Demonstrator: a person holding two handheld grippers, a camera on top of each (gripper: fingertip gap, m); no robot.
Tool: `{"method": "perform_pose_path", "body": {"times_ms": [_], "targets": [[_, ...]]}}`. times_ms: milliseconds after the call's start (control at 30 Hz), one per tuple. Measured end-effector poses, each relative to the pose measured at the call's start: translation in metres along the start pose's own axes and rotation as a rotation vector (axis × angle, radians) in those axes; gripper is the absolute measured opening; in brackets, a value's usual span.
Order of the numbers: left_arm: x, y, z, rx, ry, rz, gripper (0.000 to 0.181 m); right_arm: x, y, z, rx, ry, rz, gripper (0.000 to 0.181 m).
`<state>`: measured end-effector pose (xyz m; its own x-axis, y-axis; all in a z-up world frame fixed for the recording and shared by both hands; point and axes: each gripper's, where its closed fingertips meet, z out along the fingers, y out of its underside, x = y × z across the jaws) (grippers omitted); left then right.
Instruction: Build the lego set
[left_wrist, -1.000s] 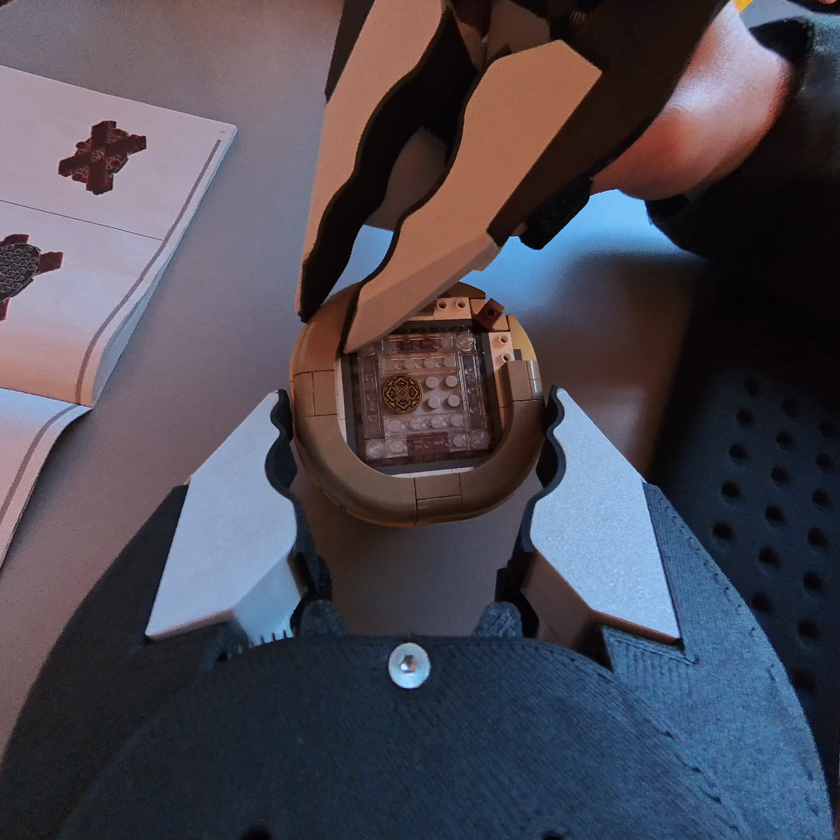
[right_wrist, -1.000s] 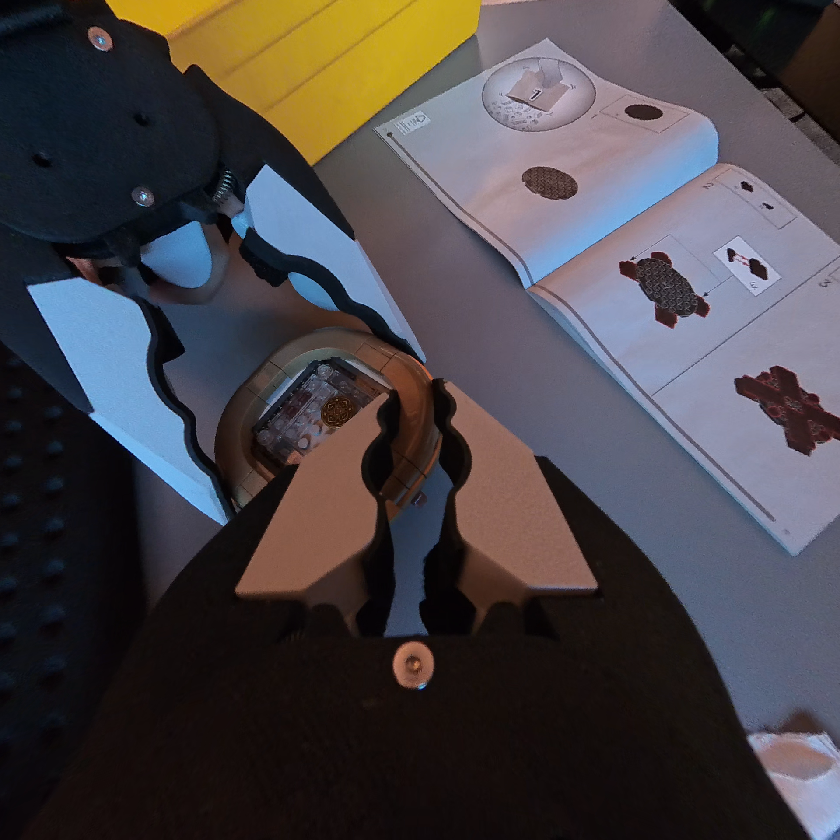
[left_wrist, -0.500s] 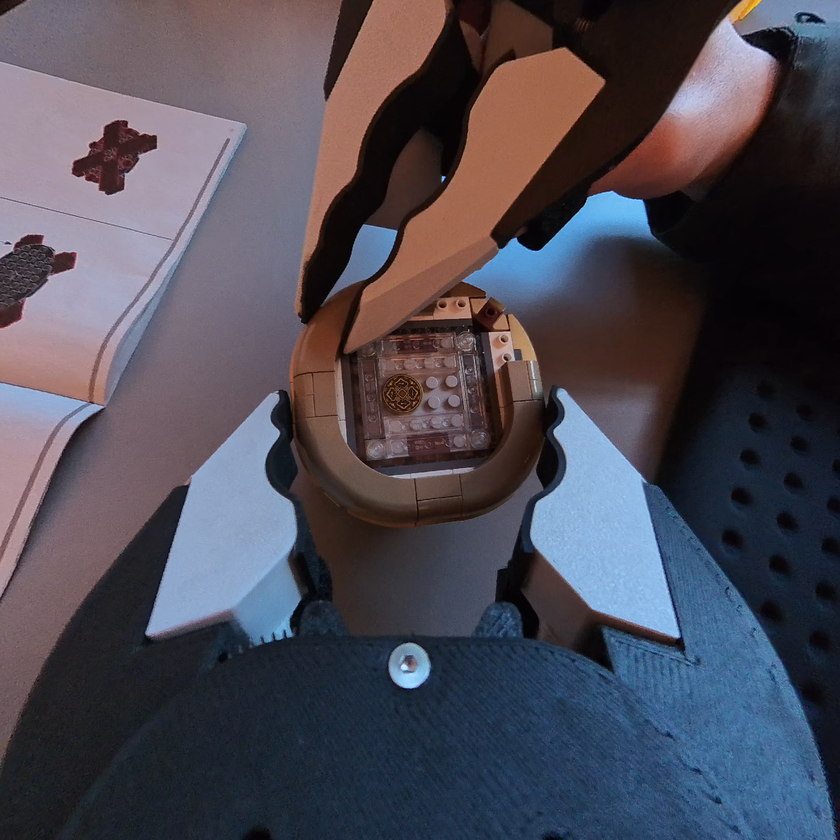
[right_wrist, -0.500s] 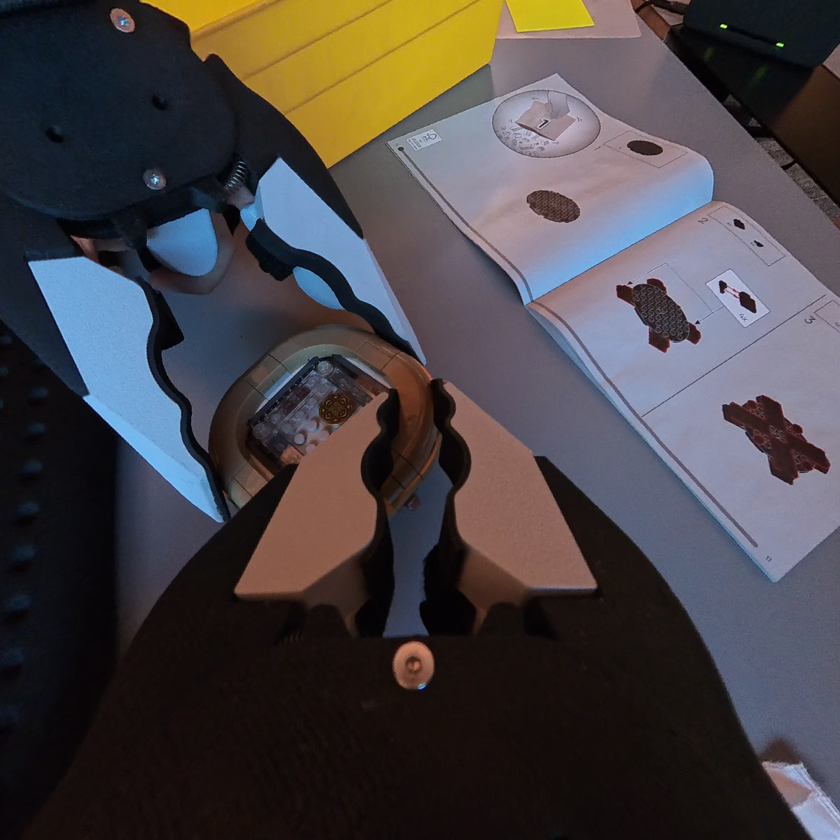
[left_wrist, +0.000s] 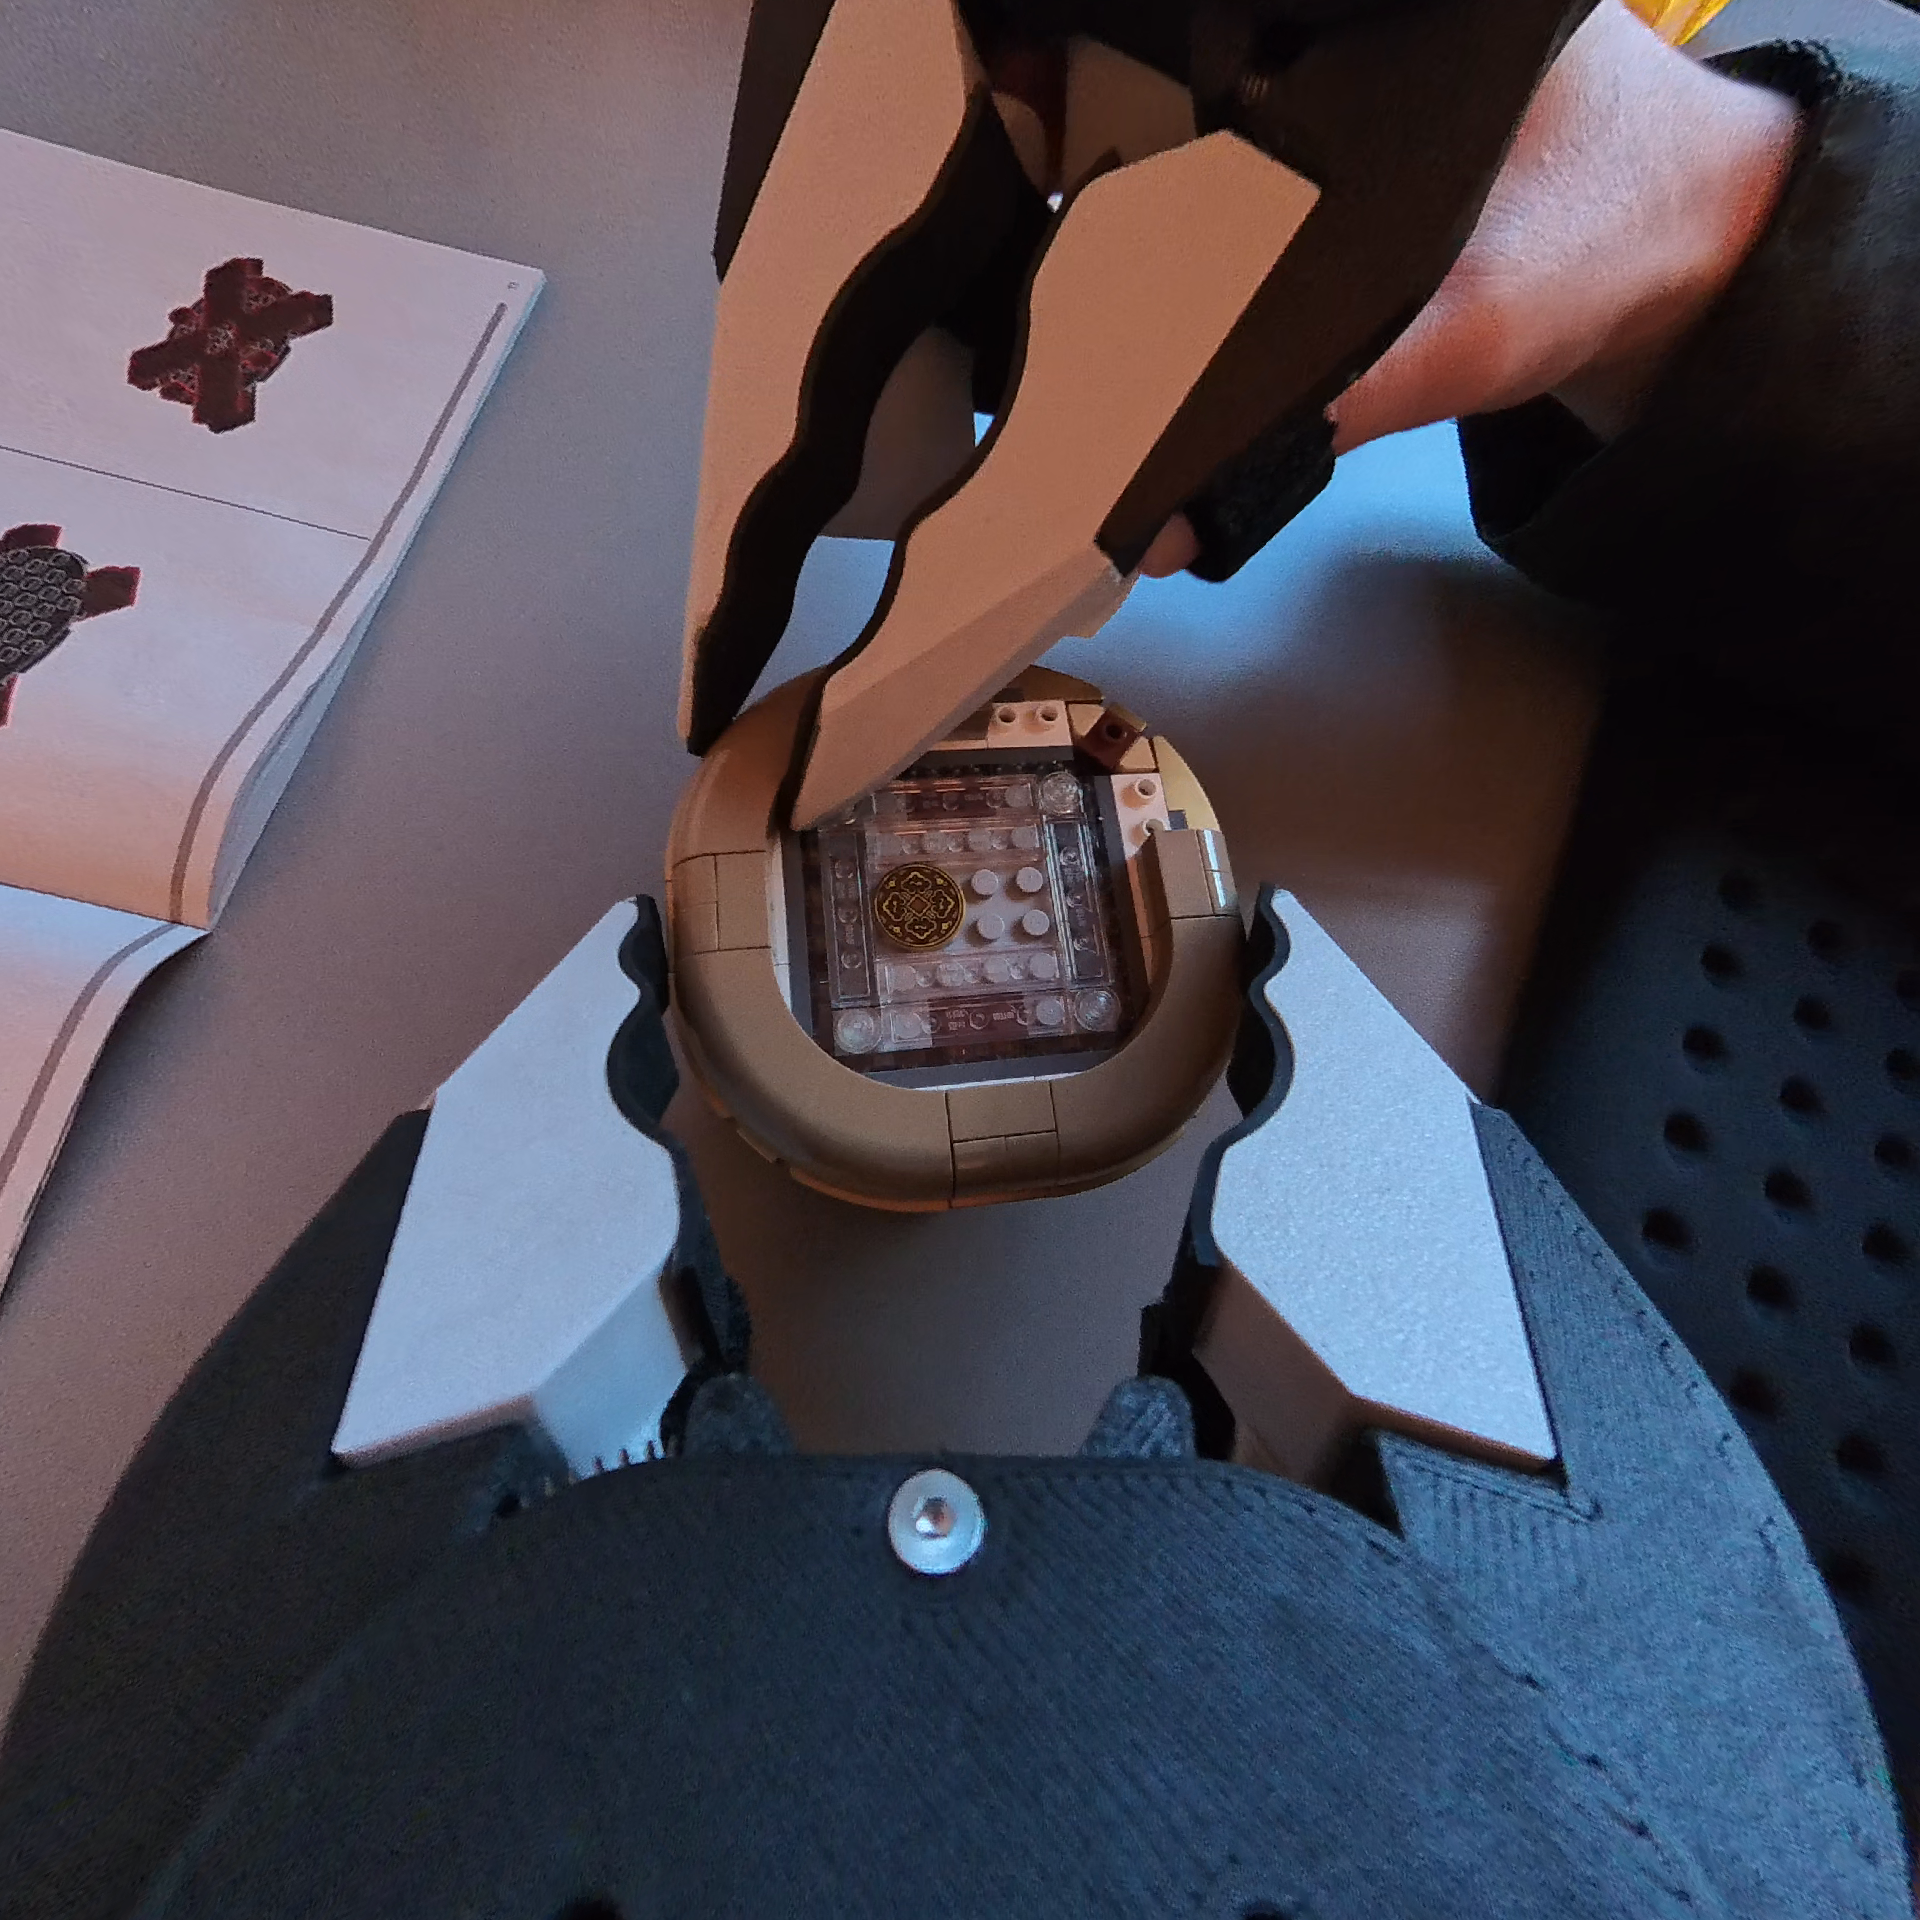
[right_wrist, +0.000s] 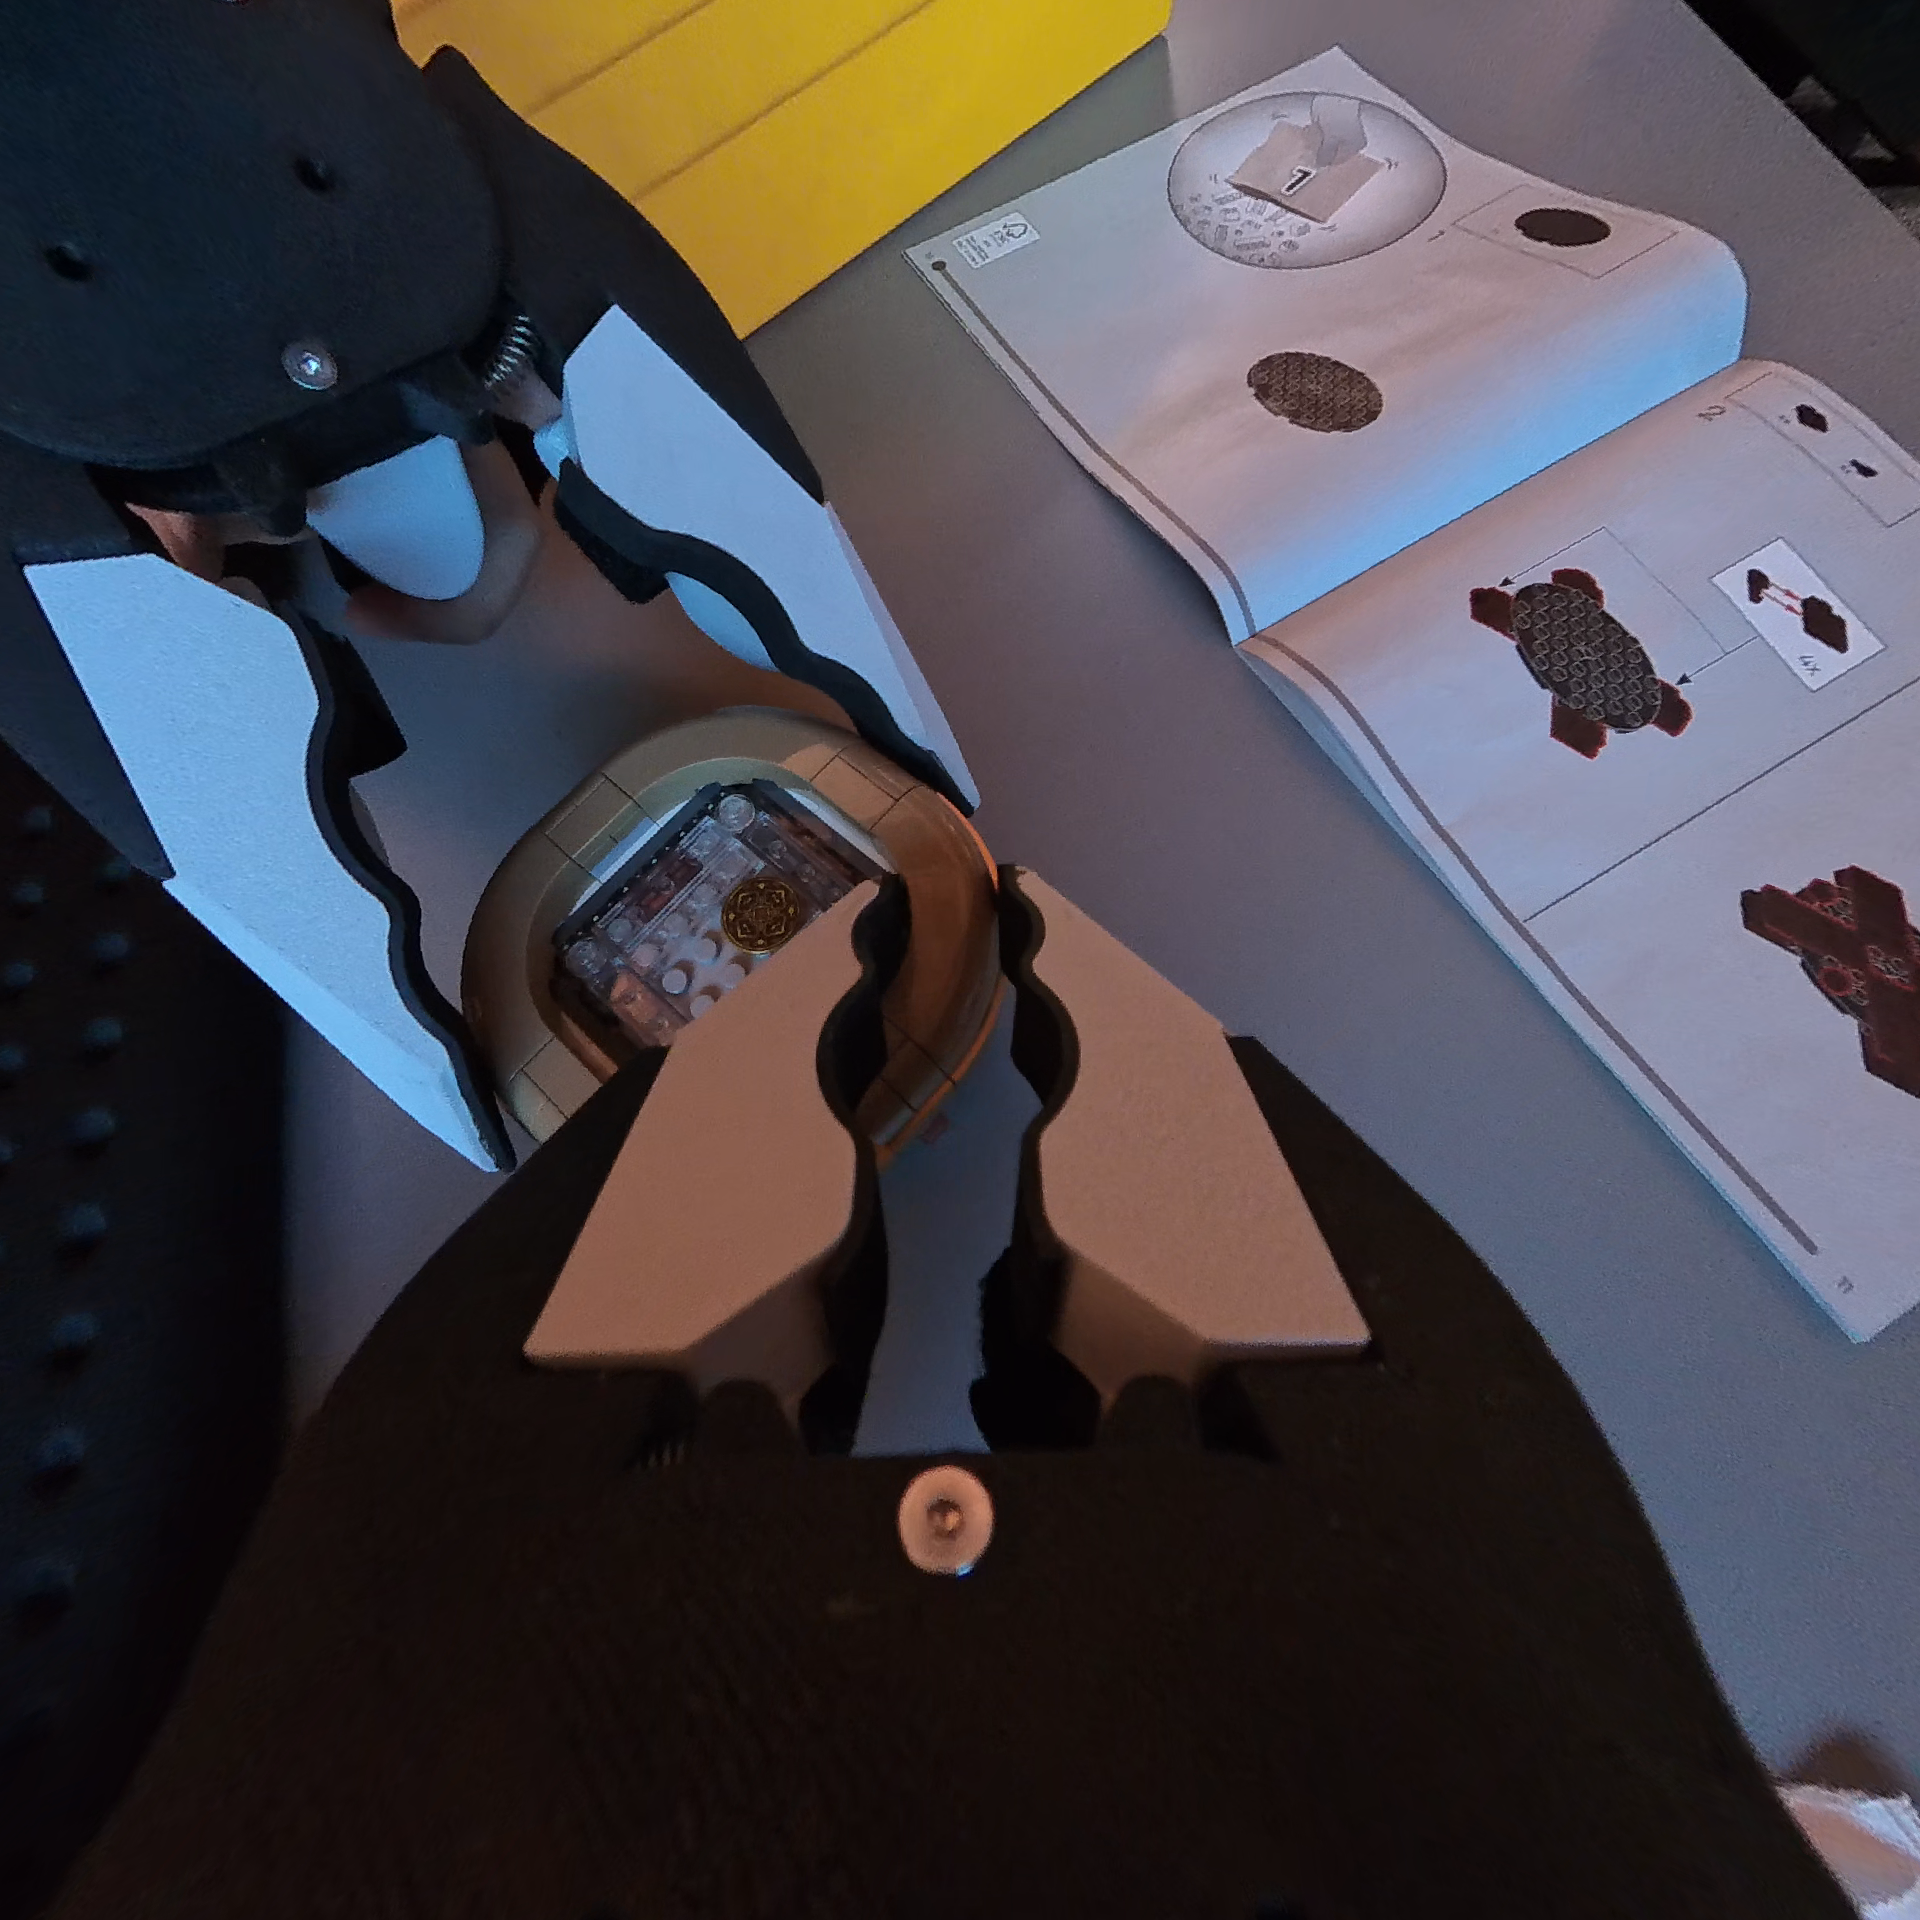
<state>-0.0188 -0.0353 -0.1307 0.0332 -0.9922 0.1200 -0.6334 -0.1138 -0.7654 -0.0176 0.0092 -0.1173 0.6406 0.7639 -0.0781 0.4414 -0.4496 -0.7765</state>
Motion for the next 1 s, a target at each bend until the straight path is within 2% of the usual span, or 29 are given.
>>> {"method": "perform_pose_path", "body": {"times_ms": [200, 333, 500, 1000], "targets": [[0.001, -0.001, 0.0, 0.013, 0.013, 0.009, 0.11, 0.0, 0.001, -0.001, 0.006, -0.004, 0.014, 0.016], [0.0, 0.0, 0.0, -0.004, 0.02, -0.012, 0.11, 0.0, -0.001, -0.002, -0.037, 0.07, -0.092, 0.014], [-0.002, -0.002, -0.001, 0.009, 0.011, -0.016, 0.11, 0.001, -0.01, -0.004, 0.014, 0.104, -0.106, 0.013], [-0.004, -0.002, -0.001, -0.028, 0.01, -0.002, 0.11, 0.003, -0.012, -0.006, 0.103, 0.059, -0.092, 0.012]]}}
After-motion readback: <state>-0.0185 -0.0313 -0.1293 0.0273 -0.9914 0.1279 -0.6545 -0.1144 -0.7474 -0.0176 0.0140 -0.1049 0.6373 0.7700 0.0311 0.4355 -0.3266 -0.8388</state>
